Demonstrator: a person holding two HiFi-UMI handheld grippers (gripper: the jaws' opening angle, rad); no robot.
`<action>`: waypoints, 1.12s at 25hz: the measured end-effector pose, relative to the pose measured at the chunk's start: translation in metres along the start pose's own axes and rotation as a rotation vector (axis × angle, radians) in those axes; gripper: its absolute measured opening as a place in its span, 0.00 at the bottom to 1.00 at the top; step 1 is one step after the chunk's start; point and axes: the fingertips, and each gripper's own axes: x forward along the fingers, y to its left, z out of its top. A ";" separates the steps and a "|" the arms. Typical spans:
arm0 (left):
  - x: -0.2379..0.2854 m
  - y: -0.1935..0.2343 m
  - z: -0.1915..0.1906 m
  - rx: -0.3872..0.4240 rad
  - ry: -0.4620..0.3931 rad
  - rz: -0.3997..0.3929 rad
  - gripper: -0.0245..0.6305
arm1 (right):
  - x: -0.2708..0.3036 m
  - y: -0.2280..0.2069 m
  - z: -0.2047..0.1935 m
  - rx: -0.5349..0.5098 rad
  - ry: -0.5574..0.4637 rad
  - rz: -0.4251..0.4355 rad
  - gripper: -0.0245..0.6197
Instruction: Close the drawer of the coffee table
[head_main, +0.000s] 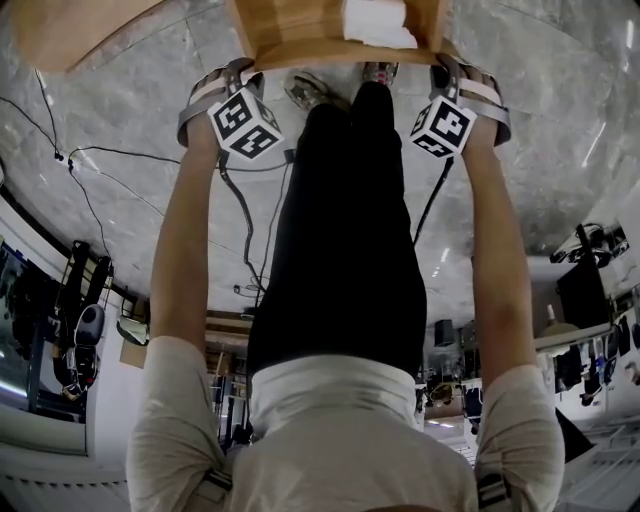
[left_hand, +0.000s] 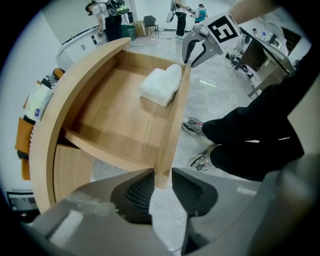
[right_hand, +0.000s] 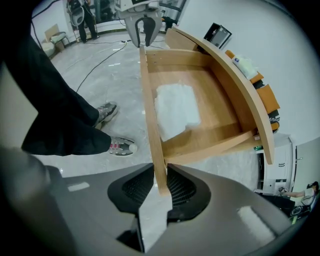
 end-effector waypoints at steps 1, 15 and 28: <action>0.001 -0.002 -0.001 0.002 0.004 -0.006 0.22 | 0.000 0.000 0.000 -0.005 0.000 0.004 0.18; 0.016 0.004 -0.015 0.080 0.070 0.094 0.21 | -0.002 0.004 0.002 -0.030 0.011 0.034 0.17; -0.009 0.008 -0.018 0.025 0.096 0.086 0.21 | -0.029 -0.001 0.007 -0.070 0.007 0.140 0.16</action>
